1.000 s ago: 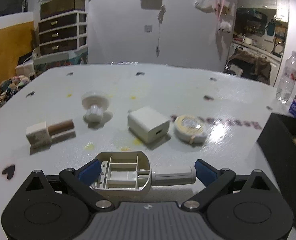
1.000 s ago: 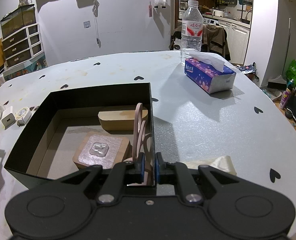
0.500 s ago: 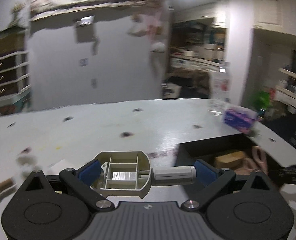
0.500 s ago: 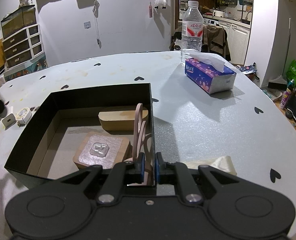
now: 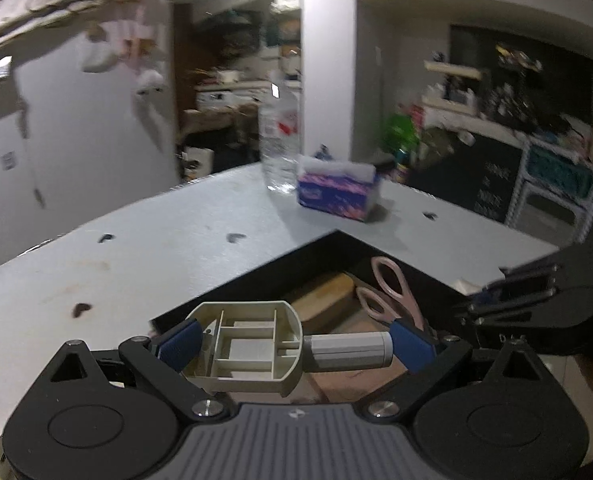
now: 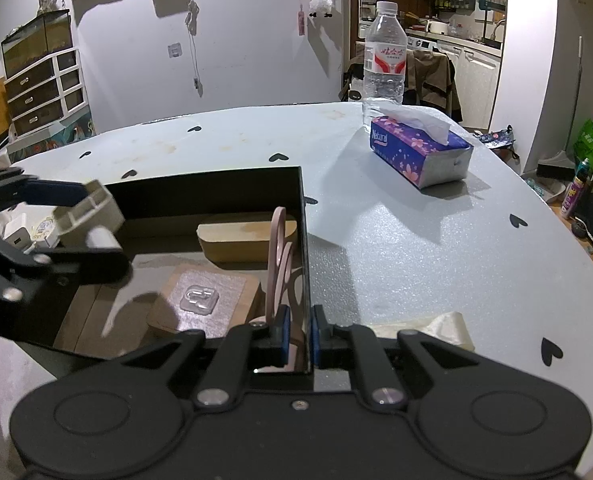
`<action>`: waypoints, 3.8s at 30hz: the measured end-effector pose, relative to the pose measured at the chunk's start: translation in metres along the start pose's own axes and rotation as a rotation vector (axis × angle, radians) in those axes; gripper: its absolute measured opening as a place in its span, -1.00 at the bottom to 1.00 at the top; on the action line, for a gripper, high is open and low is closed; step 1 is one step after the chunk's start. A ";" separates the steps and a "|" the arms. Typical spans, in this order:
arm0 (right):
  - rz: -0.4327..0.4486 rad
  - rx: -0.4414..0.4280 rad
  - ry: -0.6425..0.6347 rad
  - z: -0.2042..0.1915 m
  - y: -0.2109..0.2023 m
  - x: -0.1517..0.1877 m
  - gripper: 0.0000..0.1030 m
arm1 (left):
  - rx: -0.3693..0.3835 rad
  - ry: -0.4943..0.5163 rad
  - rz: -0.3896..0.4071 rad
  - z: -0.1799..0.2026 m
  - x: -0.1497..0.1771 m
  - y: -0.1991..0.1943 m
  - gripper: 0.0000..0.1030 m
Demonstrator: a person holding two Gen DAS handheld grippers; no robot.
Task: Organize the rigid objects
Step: 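Carry the beige holder into the black box and open the left tool, then move the left tool to the white charger block and grasp it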
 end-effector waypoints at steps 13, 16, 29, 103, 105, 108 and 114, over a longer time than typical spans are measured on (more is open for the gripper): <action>-0.007 0.003 0.004 -0.002 0.003 -0.002 -0.77 | 0.082 0.285 -0.172 -0.016 -0.011 0.035 0.92; -0.007 0.000 0.008 -0.002 0.004 -0.002 -0.78 | 0.098 0.326 -0.204 -0.022 -0.011 0.040 0.92; -0.011 0.007 0.008 -0.003 0.005 -0.003 -0.77 | 0.178 0.334 -0.220 -0.025 -0.004 0.046 0.93; -0.010 0.011 0.008 -0.001 0.003 -0.001 -0.73 | -0.447 -0.431 0.010 -0.222 0.095 -0.057 1.00; -0.011 0.010 0.011 -0.002 0.003 -0.001 -0.73 | -0.422 -0.449 -0.003 -0.232 0.095 -0.048 1.00; -0.011 0.011 0.012 -0.002 0.003 -0.001 -0.73 | -0.386 -0.488 -0.015 -0.238 0.100 -0.041 0.99; -0.010 0.008 0.011 -0.003 0.004 -0.002 -0.73 | -0.333 -0.478 -0.039 -0.212 0.107 -0.045 0.98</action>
Point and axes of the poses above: each gripper's, at about its wrist camera, not at the fingertips, and y roughly the way its jaws point, z to its right, x to its underside, the point moved 2 cm from there along y, roughly the way its jaws point, and after that the axes turned 3 degrees about -z, right-handed, at the moved point
